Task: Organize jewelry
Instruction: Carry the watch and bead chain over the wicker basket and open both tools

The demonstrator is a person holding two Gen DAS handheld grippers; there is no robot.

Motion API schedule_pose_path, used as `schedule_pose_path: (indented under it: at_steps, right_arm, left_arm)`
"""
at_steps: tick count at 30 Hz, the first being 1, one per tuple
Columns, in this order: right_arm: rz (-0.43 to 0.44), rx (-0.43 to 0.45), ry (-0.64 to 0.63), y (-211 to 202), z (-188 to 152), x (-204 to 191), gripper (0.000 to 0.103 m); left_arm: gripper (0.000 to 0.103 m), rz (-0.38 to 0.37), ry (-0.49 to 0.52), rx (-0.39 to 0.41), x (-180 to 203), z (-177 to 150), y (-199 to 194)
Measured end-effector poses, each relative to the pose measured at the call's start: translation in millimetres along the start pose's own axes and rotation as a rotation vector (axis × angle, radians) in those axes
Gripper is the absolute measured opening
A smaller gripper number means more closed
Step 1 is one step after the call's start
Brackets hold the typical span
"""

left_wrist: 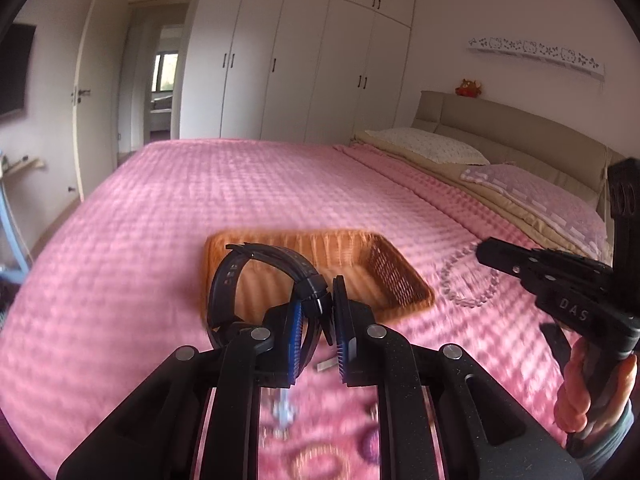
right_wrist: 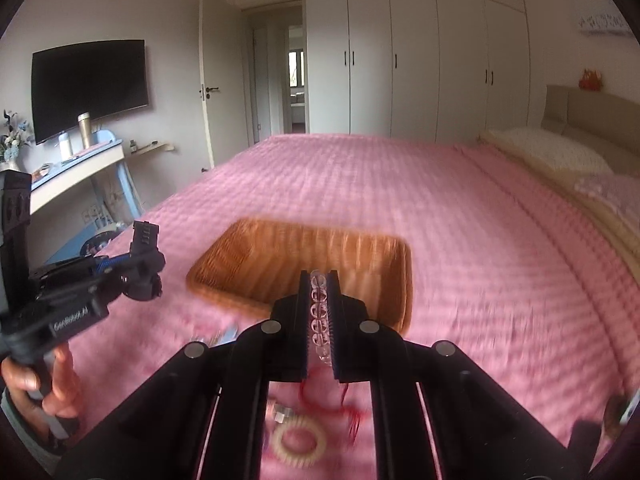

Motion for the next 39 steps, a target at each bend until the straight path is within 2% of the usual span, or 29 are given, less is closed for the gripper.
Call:
schedule_pose_path:
  at_steps: [5, 12, 15, 17, 19, 23, 24, 25, 27, 29, 30, 34, 36, 39]
  right_arm:
    - [-0.001, -0.052, 0.001, 58.3, 14.5, 8.1, 0.006]
    - [0.1, -0.218, 0.1, 156.6, -3.1, 28.9, 0.006]
    - [0.079, -0.277, 0.122, 178.0, -14.3, 38.3, 0.006]
    - [0.076, -0.297, 0.132, 185.9, -19.8, 45.3, 0.006]
    - [0.065, -0.308, 0.14, 191.4, -26.5, 50.3, 0.006]
    - [0.061, -0.304, 0.144, 193.7, -30.0, 50.8, 0.007]
    - [0.069, -0.298, 0.146, 192.4, -28.9, 51.1, 0.007]
    - [0.073, -0.289, 0.148, 189.0, -28.0, 51.7, 0.008]
    - [0.07, -0.258, 0.149, 178.3, -24.6, 52.2, 0.017]
    - [0.065, -0.231, 0.153, 167.8, -20.9, 54.2, 0.039]
    - [0.062, -0.21, 0.155, 158.9, -19.7, 54.4, 0.042]
    - [0.082, -0.17, 0.163, 121.5, -17.3, 51.0, 0.042]
    - [0.091, -0.147, 0.148, 98.2, -18.3, 44.1, 0.042]
    - [0.061, -0.12, 0.095, 59.4, -26.0, 30.2, 0.042]
  left_arm:
    - [0.013, 0.014, 0.01, -0.052, -4.1, 21.0, 57.8]
    - [0.013, 0.019, -0.051, -0.182, -30.1, 16.3, 145.7]
    - [0.013, 0.045, -0.029, -0.225, -33.7, 10.1, 170.2]
    - [0.013, 0.081, 0.009, -0.257, -31.0, 5.0, 183.4]
    - [0.012, 0.083, 0.023, -0.265, -29.6, 1.6, 190.6]
    - [0.013, 0.085, 0.033, -0.261, -29.6, 1.9, 190.9]
    - [0.018, 0.083, 0.032, -0.25, -29.6, 2.4, 188.7]
    - [0.032, 0.075, 0.03, -0.24, -29.3, 3.8, 186.9]
    - [0.047, 0.056, 0.019, -0.202, -27.7, 7.3, 174.3]
    - [0.047, 0.037, 0.016, -0.173, -25.5, 11.5, 160.1]
    - [0.047, 0.029, 0.013, -0.169, -24.6, 12.9, 153.5]
    - [0.047, 0.03, 0.013, -0.144, -19.6, 13.4, 120.0]
    - [0.047, 0.042, 0.044, -0.123, -12.6, 12.5, 96.2]
    - [0.051, 0.035, 0.079, -0.094, -2.8, 8.7, 60.8]
Point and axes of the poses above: each gripper's, at about its wrist camera, not at the fingertips, and y roughly the way its jaws point, x to its right, z to its top, the point moved 1 cm from there along y, roughly the way its jaws point
